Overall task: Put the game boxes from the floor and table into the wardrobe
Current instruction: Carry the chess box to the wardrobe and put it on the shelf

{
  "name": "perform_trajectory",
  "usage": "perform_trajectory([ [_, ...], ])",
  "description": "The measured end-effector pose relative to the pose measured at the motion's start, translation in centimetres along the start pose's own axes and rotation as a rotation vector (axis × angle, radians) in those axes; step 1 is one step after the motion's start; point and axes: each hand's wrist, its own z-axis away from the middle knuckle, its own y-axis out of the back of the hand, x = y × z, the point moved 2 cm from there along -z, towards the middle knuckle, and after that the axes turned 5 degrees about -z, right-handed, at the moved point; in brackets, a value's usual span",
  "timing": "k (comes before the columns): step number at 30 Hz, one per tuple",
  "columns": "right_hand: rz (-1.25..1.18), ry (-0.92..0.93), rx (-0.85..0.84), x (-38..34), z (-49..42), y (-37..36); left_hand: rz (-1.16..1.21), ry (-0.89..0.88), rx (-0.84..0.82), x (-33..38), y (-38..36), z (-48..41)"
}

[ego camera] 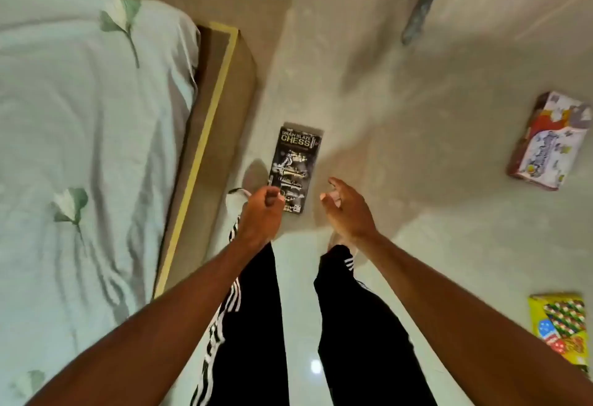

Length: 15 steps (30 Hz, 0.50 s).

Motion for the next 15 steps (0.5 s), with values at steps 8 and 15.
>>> perform_trajectory([
  [8,0.018,-0.13,-0.057,13.3,-19.0,-14.5,-0.203,0.137,-0.141,-11.5,-11.1,-23.5],
  [15,-0.16,-0.357,0.194,21.1,-29.4,-21.9,-0.252,0.15,-0.07,-17.0,-16.5,-36.1],
])
